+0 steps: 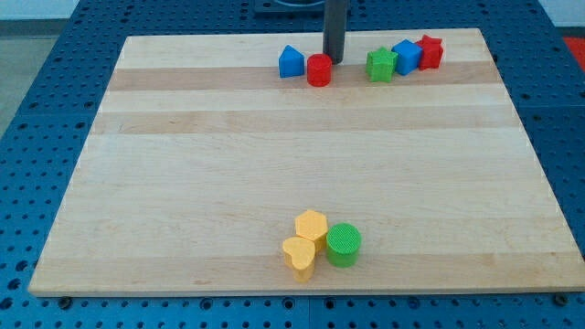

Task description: Move the green circle to the top right of the yellow hexagon

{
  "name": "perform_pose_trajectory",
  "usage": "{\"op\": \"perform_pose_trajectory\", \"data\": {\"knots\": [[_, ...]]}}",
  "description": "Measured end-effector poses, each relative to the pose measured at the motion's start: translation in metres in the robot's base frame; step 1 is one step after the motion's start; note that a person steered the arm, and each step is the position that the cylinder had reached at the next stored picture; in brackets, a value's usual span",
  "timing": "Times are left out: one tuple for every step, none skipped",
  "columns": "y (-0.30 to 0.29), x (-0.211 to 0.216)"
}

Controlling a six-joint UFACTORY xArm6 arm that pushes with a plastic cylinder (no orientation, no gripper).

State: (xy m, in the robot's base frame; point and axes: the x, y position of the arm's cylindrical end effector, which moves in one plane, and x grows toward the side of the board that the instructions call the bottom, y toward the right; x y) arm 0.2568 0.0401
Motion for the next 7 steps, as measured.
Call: {"op": "perform_pose_trajectory", "data": {"knots": [[0.011, 0.003], [0.035, 0.034], [0.036, 0.067], [0.051, 0.114], [0.120, 0.177], [0.143, 0.244], [0.128, 0.307]]}}
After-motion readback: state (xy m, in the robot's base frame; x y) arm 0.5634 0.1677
